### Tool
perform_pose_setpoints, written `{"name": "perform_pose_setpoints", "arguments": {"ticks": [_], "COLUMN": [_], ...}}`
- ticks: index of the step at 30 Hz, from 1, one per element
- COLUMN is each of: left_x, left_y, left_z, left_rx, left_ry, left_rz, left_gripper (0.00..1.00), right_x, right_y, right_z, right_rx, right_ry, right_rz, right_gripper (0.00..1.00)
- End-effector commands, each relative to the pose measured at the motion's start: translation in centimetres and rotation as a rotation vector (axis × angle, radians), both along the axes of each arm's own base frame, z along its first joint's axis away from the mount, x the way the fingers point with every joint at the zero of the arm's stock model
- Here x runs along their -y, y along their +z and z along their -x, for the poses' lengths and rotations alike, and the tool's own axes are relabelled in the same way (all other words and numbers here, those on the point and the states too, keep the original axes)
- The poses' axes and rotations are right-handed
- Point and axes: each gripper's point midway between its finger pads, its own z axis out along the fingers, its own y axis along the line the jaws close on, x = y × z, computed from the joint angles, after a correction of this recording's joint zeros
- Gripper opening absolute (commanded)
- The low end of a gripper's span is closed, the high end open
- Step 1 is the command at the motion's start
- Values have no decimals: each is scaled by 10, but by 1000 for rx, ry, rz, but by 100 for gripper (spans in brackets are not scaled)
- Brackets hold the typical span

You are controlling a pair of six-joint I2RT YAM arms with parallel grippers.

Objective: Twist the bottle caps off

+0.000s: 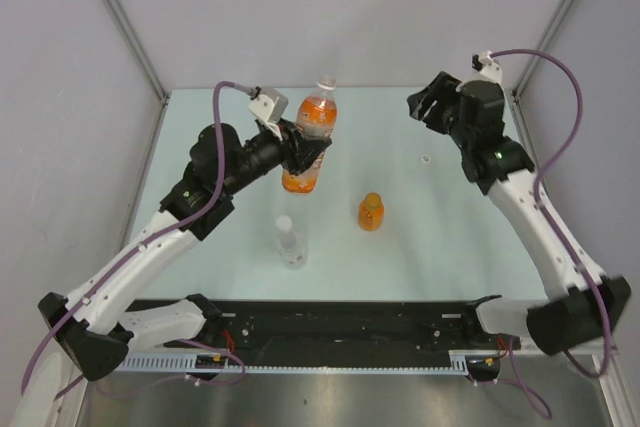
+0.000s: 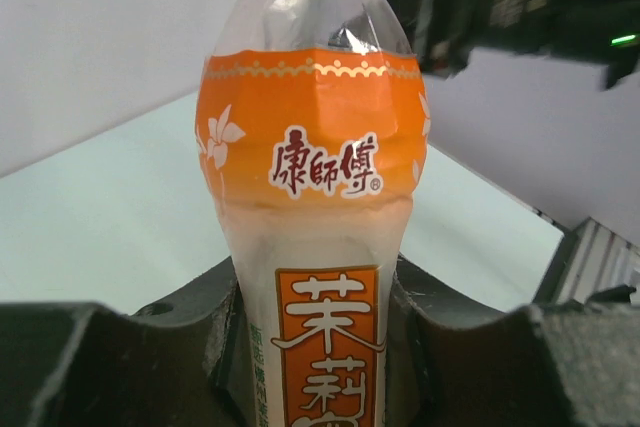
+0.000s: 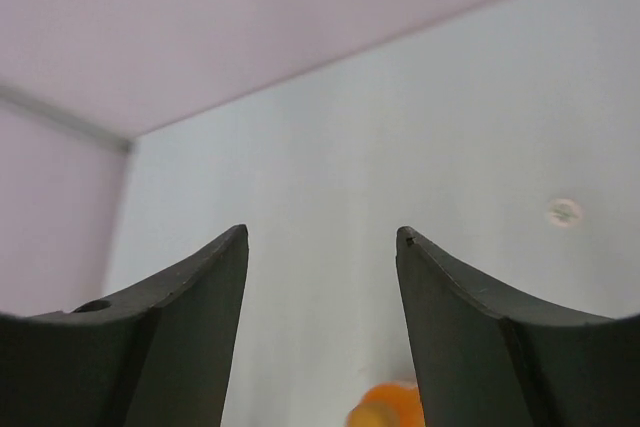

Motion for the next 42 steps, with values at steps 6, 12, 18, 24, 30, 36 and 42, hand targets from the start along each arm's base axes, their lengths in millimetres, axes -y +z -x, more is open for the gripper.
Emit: {"name": "perform_pose_setpoints", "arguments": {"ticks": [6,12,18,24,30,36,42], "left_x": [40,59,68,72,78,84,83], "left_y": [36,31,22,15,9,-2,-8], "left_z": [54,73,73,71,75,83,87], "left_rx": [120,59,26,6,-4,-31,-37], "left_ry": [-393,-584,-605,-610,-637,-674,-683], "left_rz": [90,77,54,39,17,-24,-46], "left_gripper": [0,0,0,0,0,1,5], "right_x": [-66,-85,-98,-111,-126,-127,-127], "right_y": [164,186,197,197,182,181,177], "right_z": [139,185,202,205,203,199,195], "right_rx": [449,497,540,544,497,509,506], "right_ry": [565,776,826,857,870,861,850], "right_rz": [-331,-379,-381,-367,-333,-317,-296], "right_gripper": [78,84,88,88,79,72,38]}}
